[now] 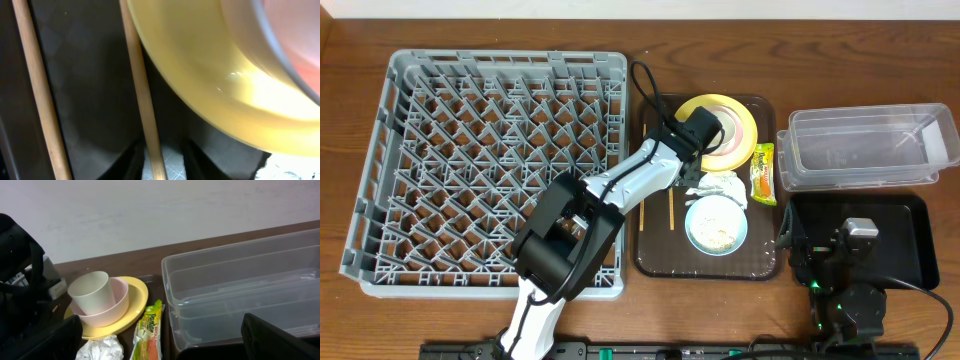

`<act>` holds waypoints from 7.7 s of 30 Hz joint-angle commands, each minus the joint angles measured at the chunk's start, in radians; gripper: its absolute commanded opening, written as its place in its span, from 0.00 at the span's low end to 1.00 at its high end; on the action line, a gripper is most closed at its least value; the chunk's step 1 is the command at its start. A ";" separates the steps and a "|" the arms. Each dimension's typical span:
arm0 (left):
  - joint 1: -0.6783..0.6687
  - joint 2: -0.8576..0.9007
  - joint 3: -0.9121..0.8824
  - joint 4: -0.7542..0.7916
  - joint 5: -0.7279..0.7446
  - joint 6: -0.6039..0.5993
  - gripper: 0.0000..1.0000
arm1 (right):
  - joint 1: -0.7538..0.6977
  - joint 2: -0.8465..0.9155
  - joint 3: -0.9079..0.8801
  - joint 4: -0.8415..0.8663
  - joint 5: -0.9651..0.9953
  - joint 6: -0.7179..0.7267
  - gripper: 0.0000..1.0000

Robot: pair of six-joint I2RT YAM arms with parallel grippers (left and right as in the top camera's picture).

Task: Sort waste into correct bins and load items into the dishwasher rack
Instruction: 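Close the left gripper on one wooden chopstick and lift it, then carry the chopstick to the rack and insert it upright, then move the left gripper back to the remaining chopstick on the tray, then grasp the second wooden chopstick with the left gripper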

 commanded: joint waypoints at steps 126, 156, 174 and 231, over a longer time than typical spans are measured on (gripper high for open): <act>-0.050 -0.056 -0.031 -0.190 -0.317 -0.075 0.06 | -0.006 -0.001 -0.001 -0.003 0.010 -0.005 0.99; -0.057 0.045 -0.036 -0.163 -0.403 -0.090 0.06 | -0.006 -0.001 -0.001 -0.003 0.010 -0.005 0.99; -0.066 0.005 -0.013 -0.145 -0.198 0.028 0.07 | -0.006 -0.001 -0.001 -0.003 0.010 -0.005 0.99; 0.012 -0.112 -0.246 0.147 -0.063 -0.006 0.12 | -0.006 -0.001 -0.001 -0.003 0.010 -0.005 0.99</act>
